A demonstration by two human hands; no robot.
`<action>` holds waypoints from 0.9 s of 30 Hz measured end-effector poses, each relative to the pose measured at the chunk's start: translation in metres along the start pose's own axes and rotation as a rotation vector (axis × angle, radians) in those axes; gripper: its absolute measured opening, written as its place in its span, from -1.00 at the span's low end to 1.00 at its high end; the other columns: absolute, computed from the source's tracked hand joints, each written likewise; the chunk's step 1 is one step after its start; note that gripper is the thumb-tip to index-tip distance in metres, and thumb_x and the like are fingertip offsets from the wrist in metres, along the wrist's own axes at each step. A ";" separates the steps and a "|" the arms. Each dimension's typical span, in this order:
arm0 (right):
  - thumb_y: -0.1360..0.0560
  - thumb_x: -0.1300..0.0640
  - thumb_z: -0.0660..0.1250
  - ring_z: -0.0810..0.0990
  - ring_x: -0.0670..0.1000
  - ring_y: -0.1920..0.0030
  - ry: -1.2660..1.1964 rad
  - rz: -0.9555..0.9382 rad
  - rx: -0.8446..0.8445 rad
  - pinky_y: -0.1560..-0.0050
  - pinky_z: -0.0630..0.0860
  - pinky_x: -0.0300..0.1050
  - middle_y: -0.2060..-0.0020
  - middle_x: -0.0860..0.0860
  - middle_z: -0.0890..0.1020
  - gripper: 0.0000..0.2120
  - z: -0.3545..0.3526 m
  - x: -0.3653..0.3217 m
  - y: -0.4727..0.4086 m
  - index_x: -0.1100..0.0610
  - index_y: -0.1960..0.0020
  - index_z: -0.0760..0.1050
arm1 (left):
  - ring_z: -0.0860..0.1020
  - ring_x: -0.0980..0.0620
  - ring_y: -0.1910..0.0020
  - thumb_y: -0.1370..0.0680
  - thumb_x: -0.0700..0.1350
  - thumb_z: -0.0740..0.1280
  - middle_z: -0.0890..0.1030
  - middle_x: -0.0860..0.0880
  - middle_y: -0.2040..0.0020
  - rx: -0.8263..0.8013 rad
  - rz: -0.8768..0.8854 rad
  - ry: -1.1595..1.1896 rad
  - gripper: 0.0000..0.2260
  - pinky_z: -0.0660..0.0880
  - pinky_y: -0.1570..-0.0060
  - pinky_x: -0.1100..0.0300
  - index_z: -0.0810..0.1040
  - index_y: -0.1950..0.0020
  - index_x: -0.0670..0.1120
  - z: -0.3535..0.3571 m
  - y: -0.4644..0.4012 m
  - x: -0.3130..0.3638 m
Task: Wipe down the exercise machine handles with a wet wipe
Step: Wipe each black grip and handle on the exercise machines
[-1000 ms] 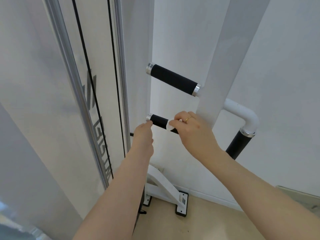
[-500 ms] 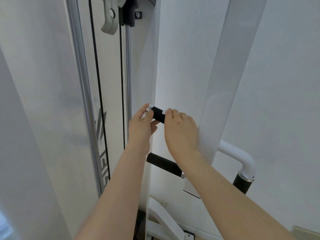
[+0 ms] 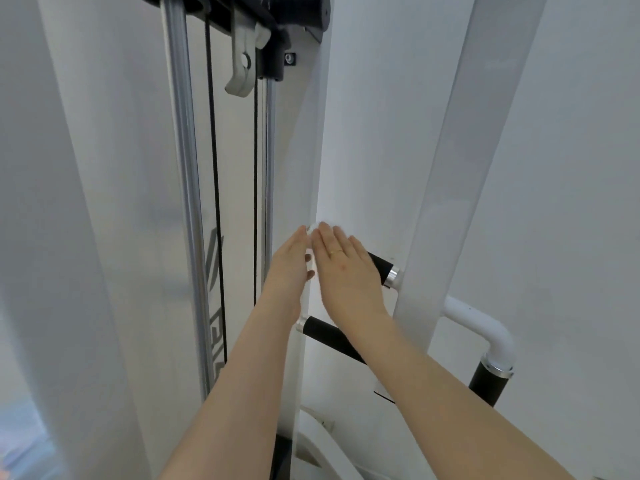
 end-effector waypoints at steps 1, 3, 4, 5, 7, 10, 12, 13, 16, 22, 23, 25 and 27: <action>-0.39 0.29 0.00 0.60 0.16 -0.13 0.020 0.013 0.012 -0.17 0.48 0.06 -0.14 0.18 0.61 -0.52 -0.002 0.008 0.006 0.29 -0.18 0.54 | 0.48 0.11 -0.14 -0.59 0.14 0.14 0.53 0.04 -0.18 0.032 0.005 -0.053 -0.64 0.42 -0.22 0.12 0.47 -0.29 0.02 -0.003 0.000 0.001; -0.40 0.31 -0.05 0.60 0.17 -0.12 0.073 0.058 0.012 -0.19 0.46 0.08 -0.15 0.20 0.60 -0.50 -0.006 0.024 0.024 0.30 -0.19 0.53 | 0.45 0.06 -0.21 -0.59 0.15 0.12 0.51 0.01 -0.19 0.051 0.036 -0.145 -0.61 0.33 -0.32 0.09 0.45 -0.31 0.01 -0.005 0.002 0.005; -0.41 0.32 -0.05 0.59 0.18 -0.13 0.098 0.083 0.002 -0.20 0.46 0.08 -0.15 0.21 0.60 -0.50 -0.006 0.028 0.029 0.31 -0.19 0.53 | 0.44 0.06 -0.24 -0.59 0.15 0.11 0.50 0.00 -0.22 0.044 0.072 -0.183 -0.62 0.31 -0.34 0.09 0.45 -0.32 0.02 -0.005 0.003 0.009; -0.41 0.32 -0.05 0.59 0.19 -0.13 0.113 0.099 0.003 -0.20 0.46 0.08 -0.14 0.21 0.60 -0.50 -0.005 0.030 0.029 0.31 -0.19 0.53 | 0.43 0.07 -0.26 -0.61 0.13 0.09 0.50 0.01 -0.25 0.033 0.120 -0.225 -0.64 0.30 -0.34 0.12 0.44 -0.33 0.04 -0.003 0.004 0.013; -0.40 0.31 -0.06 0.60 0.20 -0.12 0.106 0.095 0.010 -0.18 0.47 0.08 -0.12 0.20 0.61 -0.50 0.000 0.023 0.016 0.31 -0.17 0.54 | 0.40 0.13 -0.28 -0.64 0.02 0.06 0.48 0.03 -0.31 -0.002 0.221 -0.339 -0.67 0.27 -0.27 0.32 0.41 -0.36 0.04 0.001 0.007 0.019; -0.39 0.28 -0.03 0.60 0.18 -0.13 0.084 0.004 -0.045 -0.17 0.48 0.06 -0.14 0.18 0.60 -0.50 0.010 0.009 -0.003 0.28 -0.18 0.54 | 0.37 0.17 -0.29 -0.64 -0.20 0.03 0.43 0.01 -0.37 -0.023 0.371 -0.533 -0.65 0.19 -0.10 0.59 0.34 -0.42 -0.04 0.004 0.007 0.025; -0.39 0.29 0.01 0.59 0.18 -0.14 0.090 -0.032 -0.024 -0.17 0.47 0.08 -0.16 0.19 0.59 -0.52 0.007 0.017 0.002 0.29 -0.21 0.52 | 0.37 0.12 -0.32 -0.63 -0.27 0.03 0.42 -0.02 -0.38 -0.018 0.420 -0.614 -0.61 0.15 -0.09 0.57 0.31 -0.43 -0.03 0.003 0.003 0.025; -0.40 0.30 -0.01 0.58 0.19 -0.15 0.103 -0.036 0.008 -0.18 0.46 0.09 -0.18 0.20 0.58 -0.51 0.004 0.024 0.011 0.30 -0.22 0.50 | 0.40 0.09 -0.30 -0.63 -0.27 0.03 0.44 -0.03 -0.36 -0.017 0.423 -0.658 -0.60 0.18 -0.07 0.55 0.30 -0.44 -0.01 0.002 0.000 0.024; -0.42 0.33 -0.08 0.55 0.21 -0.18 0.138 0.016 0.025 -0.23 0.43 0.09 -0.21 0.22 0.55 -0.48 0.004 0.030 0.025 0.33 -0.25 0.48 | 0.45 0.06 -0.25 -0.62 -0.26 0.02 0.45 -0.03 -0.34 -0.025 0.412 -0.747 -0.58 0.23 -0.04 0.48 0.28 -0.45 0.04 0.002 -0.006 0.023; -0.35 0.32 0.37 0.56 0.21 -0.17 0.030 -0.087 0.005 -0.23 0.43 0.05 -0.19 0.22 0.57 -0.55 0.014 0.008 -0.013 0.32 -0.24 0.48 | 0.44 0.03 -0.27 -0.62 -0.28 0.02 0.43 -0.07 -0.38 -0.062 0.407 -0.805 -0.58 0.18 0.00 0.54 0.24 -0.47 -0.02 0.005 -0.009 0.025; -0.35 0.33 0.34 0.60 0.20 -0.12 0.054 -0.110 0.030 -0.18 0.48 0.04 -0.13 0.21 0.60 -0.60 0.010 0.012 -0.007 0.32 -0.19 0.53 | 0.45 0.01 -0.25 -0.62 -0.27 0.02 0.44 -0.08 -0.35 -0.055 0.401 -0.816 -0.58 0.18 0.04 0.54 0.24 -0.47 0.00 0.003 -0.009 0.025; -0.40 0.30 0.15 0.61 0.18 -0.09 0.147 -0.140 0.093 -0.18 0.48 0.02 -0.10 0.19 0.62 -0.62 0.002 0.021 0.013 0.32 -0.15 0.55 | 0.47 -0.02 -0.12 -0.63 -0.25 0.02 0.49 -0.11 -0.26 -0.039 0.388 -0.827 -0.58 0.19 0.11 0.51 0.22 -0.47 0.03 0.003 -0.010 0.025; -0.42 0.32 0.06 0.61 0.19 -0.09 0.212 -0.149 0.124 -0.22 0.45 0.03 -0.10 0.20 0.62 -0.59 -0.003 0.028 0.030 0.33 -0.16 0.54 | 0.45 0.07 0.06 -0.64 -0.23 0.02 0.50 -0.06 -0.10 -0.036 0.382 -0.839 -0.57 0.23 0.18 0.48 0.20 -0.47 0.07 0.005 -0.008 0.024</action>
Point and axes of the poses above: each hand's wrist, its own y-axis away from the middle knuckle, its own z-axis out of the palm, x = y × z, the point moved 9 cm from there along -y, towards the middle knuckle
